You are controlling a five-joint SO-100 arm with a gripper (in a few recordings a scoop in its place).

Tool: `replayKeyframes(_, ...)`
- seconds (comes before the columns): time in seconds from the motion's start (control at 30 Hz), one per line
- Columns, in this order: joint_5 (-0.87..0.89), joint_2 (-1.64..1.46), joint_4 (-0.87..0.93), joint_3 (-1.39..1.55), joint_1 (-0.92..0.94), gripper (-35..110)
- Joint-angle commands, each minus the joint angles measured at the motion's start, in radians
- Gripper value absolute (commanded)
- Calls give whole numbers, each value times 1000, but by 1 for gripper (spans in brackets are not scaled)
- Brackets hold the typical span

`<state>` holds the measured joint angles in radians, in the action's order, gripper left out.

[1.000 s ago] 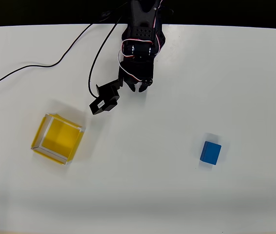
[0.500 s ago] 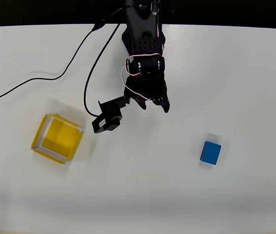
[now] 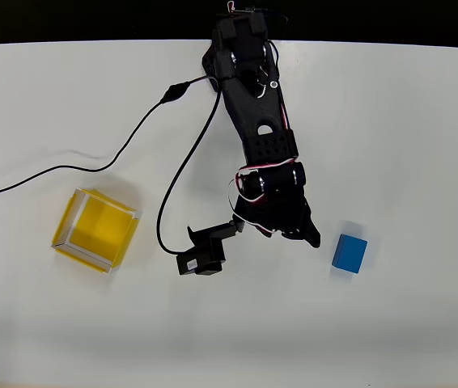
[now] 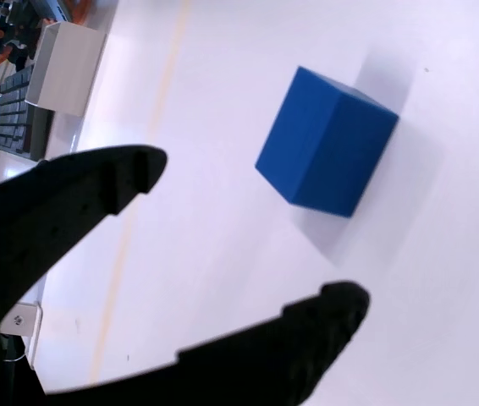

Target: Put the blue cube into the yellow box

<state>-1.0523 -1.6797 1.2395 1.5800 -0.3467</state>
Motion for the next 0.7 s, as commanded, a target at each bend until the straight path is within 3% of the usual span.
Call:
replayKeyframes(0.0, 32, 40, 0, -199, -57, 41)
replayKeyframes(0.67, 250, 568, 34, -626, -302, 41)
